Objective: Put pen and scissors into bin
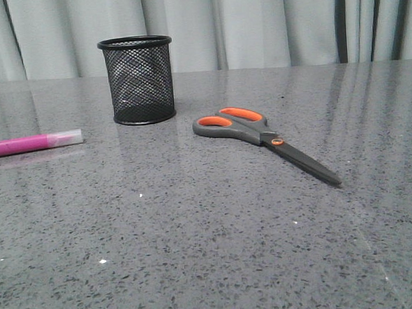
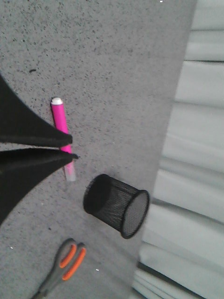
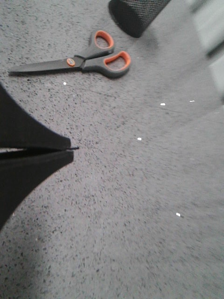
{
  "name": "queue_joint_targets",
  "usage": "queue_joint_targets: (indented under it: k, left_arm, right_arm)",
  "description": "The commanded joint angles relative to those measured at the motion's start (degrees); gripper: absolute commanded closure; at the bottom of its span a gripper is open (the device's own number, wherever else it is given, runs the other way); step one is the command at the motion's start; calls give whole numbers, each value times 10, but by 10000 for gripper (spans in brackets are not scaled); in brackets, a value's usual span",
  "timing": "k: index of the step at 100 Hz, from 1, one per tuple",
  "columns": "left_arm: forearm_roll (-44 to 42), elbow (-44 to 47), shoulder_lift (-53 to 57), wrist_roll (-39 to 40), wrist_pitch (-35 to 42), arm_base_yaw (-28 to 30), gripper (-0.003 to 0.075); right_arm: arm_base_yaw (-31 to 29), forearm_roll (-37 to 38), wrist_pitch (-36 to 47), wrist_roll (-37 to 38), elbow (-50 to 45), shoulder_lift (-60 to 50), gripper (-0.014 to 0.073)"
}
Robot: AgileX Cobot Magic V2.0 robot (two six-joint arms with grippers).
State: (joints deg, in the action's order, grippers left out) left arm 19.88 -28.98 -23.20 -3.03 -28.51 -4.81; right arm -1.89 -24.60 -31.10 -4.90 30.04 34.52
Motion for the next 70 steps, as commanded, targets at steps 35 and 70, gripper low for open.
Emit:
queue_joint_targets:
  k: [35, 70]
  left_arm:
    - [42, -126, -154, -131, -74, 0, 681]
    - [90, -175, -253, -266, -121, 0, 349]
  right_arm:
    - [-3, -1, -72, -52, 127, 112, 391]
    - [-3, -1, -72, -69, 127, 112, 195]
